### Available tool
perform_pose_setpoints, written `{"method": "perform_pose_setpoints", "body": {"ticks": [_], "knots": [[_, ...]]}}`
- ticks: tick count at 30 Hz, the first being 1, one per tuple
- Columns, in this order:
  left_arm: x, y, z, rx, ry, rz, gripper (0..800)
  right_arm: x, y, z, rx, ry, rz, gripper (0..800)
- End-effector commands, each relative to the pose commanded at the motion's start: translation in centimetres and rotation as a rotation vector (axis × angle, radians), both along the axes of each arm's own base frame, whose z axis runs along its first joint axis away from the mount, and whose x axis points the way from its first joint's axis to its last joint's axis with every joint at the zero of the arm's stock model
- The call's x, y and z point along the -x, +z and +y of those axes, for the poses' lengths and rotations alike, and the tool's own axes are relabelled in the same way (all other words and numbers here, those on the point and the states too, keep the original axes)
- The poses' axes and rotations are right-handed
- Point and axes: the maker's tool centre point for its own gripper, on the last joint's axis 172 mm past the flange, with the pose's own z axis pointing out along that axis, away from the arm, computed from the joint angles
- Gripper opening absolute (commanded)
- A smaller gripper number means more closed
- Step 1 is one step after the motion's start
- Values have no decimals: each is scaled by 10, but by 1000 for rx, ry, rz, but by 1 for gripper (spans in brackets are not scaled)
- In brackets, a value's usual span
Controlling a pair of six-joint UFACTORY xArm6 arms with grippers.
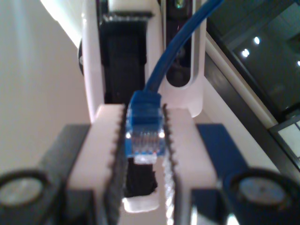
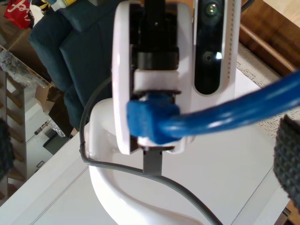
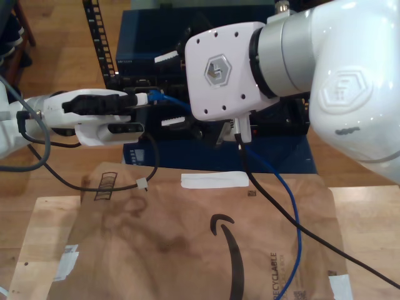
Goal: Grab the cable and plug it in
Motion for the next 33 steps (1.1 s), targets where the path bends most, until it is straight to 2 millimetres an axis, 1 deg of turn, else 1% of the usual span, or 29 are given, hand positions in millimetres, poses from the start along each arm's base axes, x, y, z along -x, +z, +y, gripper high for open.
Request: {"method": "perform_pose_setpoints", "body": {"ticks": [3,4,6,7,9,18,20,21,27,33], "knots": [[1,1,0,4,-3,-2,28,0,-1,0,1,0,1,759],[1,1,0,4,-3,-2,28,0,-1,0,1,0,1,740],[0,1,1,2,0,-3,28,1,-1,-1,-1,-1,1,656],[0,1,1,2,0,-3,28,0,-2,-1,-1,-3,3,596],[0,1,1,1,1,-3,28,-1,-2,-3,-4,-13,-1,507],[0,0,0,0,-2,-3,29,2,0,-3,-11,-17,-6,476],[0,0,1,-1,1,-2,29,2,0,-3,-11,-17,-6,429],[0,1,1,0,2,-4,30,2,0,-3,-11,-17,-6,418],[0,1,0,-2,0,-4,30,3,-1,-2,-10,-16,-5,401],[0,2,0,-1,1,-7,30,3,-1,-2,-10,-16,-5,350]]}}
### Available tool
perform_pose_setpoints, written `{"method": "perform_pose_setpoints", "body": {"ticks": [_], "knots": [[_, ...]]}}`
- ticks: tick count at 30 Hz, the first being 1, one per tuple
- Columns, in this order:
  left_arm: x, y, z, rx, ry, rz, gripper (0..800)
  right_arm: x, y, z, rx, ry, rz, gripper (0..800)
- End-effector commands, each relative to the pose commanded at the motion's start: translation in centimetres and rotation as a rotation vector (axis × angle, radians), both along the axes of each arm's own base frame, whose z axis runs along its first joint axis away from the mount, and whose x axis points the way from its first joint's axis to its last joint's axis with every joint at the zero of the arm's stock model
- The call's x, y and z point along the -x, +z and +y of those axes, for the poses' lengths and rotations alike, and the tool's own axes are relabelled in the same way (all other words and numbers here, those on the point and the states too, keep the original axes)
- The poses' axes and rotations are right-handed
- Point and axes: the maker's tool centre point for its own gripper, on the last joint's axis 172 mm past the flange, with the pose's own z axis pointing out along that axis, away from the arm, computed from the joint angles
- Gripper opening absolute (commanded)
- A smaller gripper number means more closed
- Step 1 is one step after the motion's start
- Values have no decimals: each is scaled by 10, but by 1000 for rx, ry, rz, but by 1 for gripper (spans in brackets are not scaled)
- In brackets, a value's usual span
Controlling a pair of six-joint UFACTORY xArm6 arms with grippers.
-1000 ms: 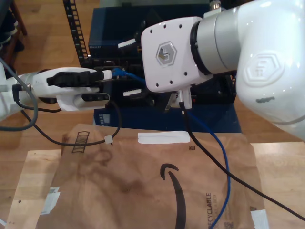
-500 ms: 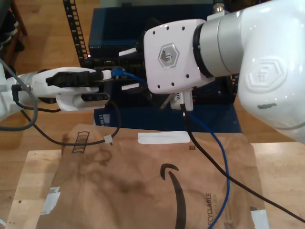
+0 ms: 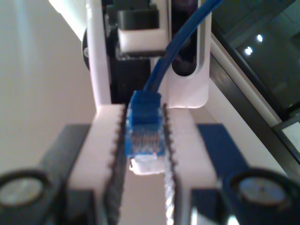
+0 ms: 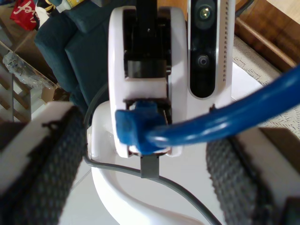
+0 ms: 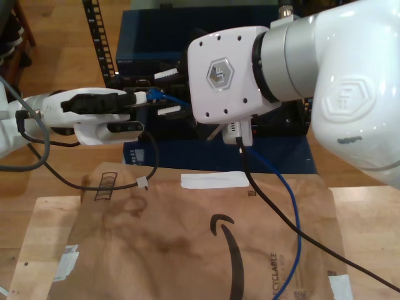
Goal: Grab the cable and plug it in
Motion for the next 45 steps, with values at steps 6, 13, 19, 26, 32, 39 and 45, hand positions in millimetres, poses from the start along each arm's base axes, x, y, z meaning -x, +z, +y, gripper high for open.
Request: {"method": "perform_pose_setpoints", "body": {"ticks": [6,13,19,26,32,39,45], "knots": [[0,-1,0,-2,0,1,30,-1,0,0,-1,-2,-2,272],[-1,-1,0,-2,5,-6,30,-1,-3,1,3,-1,3,235],[-1,-1,0,0,5,-5,31,-1,-2,2,2,1,2,216],[0,0,0,-2,4,-7,31,-1,-1,2,-1,0,3,205],[0,-1,-1,-2,2,-6,31,-1,0,2,-1,-1,2,148],[-1,-1,-1,4,19,-29,669,-2,0,1,-5,-6,5,44],[0,7,0,-9,24,-55,795,-1,-1,2,-8,-6,9,34]]}}
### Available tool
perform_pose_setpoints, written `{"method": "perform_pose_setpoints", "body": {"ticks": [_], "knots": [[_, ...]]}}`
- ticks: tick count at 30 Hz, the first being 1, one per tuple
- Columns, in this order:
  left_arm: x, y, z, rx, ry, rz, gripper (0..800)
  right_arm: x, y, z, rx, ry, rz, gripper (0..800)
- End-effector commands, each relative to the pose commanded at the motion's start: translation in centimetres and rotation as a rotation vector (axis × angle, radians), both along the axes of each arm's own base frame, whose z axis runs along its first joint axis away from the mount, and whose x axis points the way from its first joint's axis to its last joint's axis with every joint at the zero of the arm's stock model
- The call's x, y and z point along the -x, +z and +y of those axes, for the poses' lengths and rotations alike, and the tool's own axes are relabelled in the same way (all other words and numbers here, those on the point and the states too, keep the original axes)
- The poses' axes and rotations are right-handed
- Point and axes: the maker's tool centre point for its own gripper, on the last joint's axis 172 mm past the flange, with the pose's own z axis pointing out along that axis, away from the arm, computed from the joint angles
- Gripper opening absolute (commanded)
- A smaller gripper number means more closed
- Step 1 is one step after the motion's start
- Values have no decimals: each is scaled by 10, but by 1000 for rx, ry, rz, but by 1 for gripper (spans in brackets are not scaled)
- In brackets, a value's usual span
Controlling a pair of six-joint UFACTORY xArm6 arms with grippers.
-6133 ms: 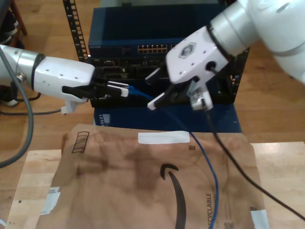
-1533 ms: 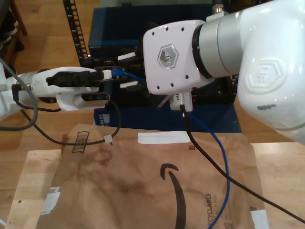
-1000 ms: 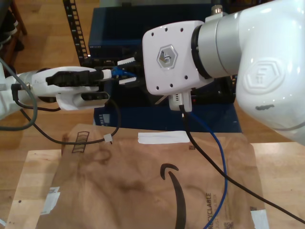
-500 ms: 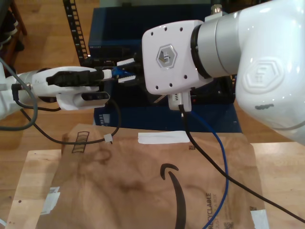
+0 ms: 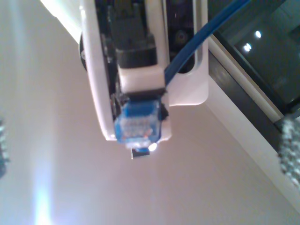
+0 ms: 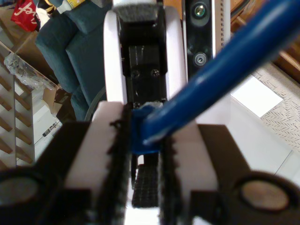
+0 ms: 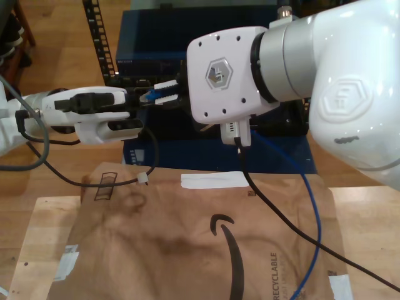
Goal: Grab the cable and plug it in
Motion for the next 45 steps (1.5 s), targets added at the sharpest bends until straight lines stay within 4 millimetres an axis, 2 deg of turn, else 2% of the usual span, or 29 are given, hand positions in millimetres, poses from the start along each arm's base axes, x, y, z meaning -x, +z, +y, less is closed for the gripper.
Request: {"method": "perform_pose_setpoints", "body": {"ticks": [3,6,12,14,16,20,25,28,31,35,38,42,45], "knots": [[-11,4,1,-63,75,-36,797,-5,-6,-1,1,-14,22,27],[-32,-9,22,-148,176,-40,797,-22,-25,-4,12,-56,75,23],[-23,-38,63,-418,169,-95,797,-66,-32,-60,17,-196,72,18],[-15,-51,83,-512,155,-100,797,-73,-34,-70,21,-217,74,18],[-3,-60,99,-602,134,-111,797,-80,-50,-77,39,-234,96,19],[30,-90,141,-779,83,-100,797,-103,-69,-119,53,-322,125,19],[80,-110,181,-985,-41,-172,797,-111,-97,-150,98,-371,150,19],[108,-116,191,-1026,-85,-198,797,-108,-105,-155,114,-373,157,20],[153,-129,202,-1053,-151,-214,797,-107,-108,-155,121,-374,162,20],[199,-152,219,-1113,-225,-287,797,-106,-112,-156,131,-388,180,19],[227,-163,233,-1097,-246,-300,797,-108,-115,-158,148,-395,175,19],[262,-171,239,-1058,-214,-308,797,-108,-118,-159,150,-397,182,18],[294,-193,248,-1100,-238,-329,798,-108,-119,-159,153,-397,182,18]]}}
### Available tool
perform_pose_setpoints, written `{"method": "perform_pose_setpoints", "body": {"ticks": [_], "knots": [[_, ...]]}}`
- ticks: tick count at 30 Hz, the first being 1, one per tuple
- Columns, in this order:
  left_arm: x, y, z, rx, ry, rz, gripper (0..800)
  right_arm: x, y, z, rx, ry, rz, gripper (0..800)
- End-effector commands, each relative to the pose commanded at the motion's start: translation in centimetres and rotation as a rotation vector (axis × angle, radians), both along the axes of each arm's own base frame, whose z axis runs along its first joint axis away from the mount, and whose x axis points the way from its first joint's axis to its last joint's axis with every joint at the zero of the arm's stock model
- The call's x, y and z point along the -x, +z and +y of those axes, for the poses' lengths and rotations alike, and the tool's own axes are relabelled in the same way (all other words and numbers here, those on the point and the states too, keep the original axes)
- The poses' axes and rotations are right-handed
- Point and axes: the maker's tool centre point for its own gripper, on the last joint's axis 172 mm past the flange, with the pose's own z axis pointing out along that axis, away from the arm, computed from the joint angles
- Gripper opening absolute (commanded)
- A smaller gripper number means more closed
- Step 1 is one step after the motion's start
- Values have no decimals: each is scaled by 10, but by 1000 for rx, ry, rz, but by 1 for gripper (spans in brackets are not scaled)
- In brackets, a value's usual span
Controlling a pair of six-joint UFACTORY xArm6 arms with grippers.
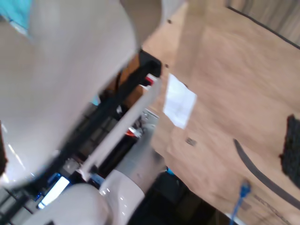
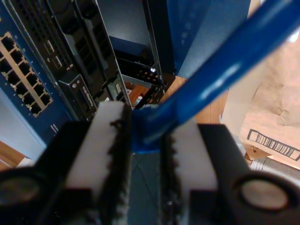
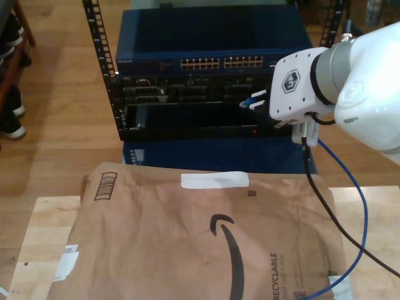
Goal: Grab the cable and plug it in
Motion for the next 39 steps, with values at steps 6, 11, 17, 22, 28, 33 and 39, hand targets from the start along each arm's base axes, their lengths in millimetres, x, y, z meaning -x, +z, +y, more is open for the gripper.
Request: {"method": "perform_pose_setpoints", "body": {"ticks": [6,11,17,22,28,33,39], "knots": [[53,-23,1,-68,-47,-46,798,-1,-6,0,3,-2,12,17],[71,-47,7,-75,-46,-78,797,-1,-9,-1,5,-3,16,16],[112,-86,16,-61,-5,-160,798,-3,-7,-4,4,-9,13,16],[119,-100,17,-75,-1,-182,798,-5,-4,-5,1,-11,8,14],[133,-124,24,-119,9,-218,798,-5,-2,-4,0,-10,5,13],[141,-131,19,-123,36,-239,797,-5,-4,-4,2,-9,7,13],[139,-145,31,-222,-28,-302,797,-5,-3,-4,3,-8,7,12]]}}
